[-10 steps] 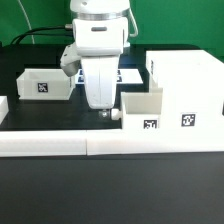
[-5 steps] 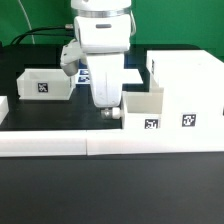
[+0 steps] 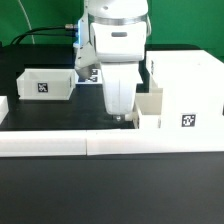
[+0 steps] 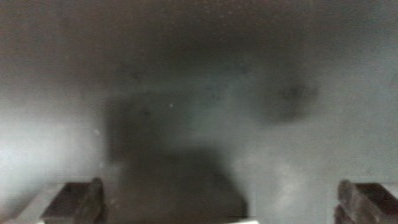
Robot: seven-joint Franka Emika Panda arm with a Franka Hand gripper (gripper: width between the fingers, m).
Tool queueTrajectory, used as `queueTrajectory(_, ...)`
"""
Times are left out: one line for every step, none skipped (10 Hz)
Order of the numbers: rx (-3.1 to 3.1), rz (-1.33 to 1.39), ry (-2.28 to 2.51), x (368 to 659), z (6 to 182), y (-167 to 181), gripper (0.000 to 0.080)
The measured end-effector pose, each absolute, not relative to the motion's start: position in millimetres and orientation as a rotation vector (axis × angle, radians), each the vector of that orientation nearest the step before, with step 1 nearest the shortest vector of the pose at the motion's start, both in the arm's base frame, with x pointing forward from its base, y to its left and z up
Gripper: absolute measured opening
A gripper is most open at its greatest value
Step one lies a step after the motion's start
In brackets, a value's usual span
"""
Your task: Assemble drawer
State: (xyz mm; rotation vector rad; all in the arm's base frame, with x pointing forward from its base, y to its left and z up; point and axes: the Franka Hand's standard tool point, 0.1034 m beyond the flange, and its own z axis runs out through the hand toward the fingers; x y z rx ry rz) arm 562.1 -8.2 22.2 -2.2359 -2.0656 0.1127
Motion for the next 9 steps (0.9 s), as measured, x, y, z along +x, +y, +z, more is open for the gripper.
queueTrajectory(-2.234, 0.113, -2.066, 562, 21.3, -7, 0.0649)
queueTrajectory(-2.233, 0.114, -2.066, 562, 21.2, -7, 0.0649)
queueTrajectory(-2.234, 0.114, -2.066, 562, 21.2, -8, 0.0649)
queueTrajectory(-2.234, 0.114, -2.065, 562, 21.1, -8, 0.0649)
queueTrajectory(-2.227, 0.115, -2.069, 561, 20.4, -5, 0.0649)
queueTrajectory(-2.209, 0.117, -2.082, 560, 18.9, 3, 0.0649)
queueTrajectory(-2.186, 0.117, -2.103, 560, 19.4, 9, 0.0649)
queueTrajectory(-2.162, 0.112, -2.126, 561, 20.0, 14, 0.0649)
queueTrajectory(-2.144, 0.11, -2.141, 561, 20.2, 18, 0.0649)
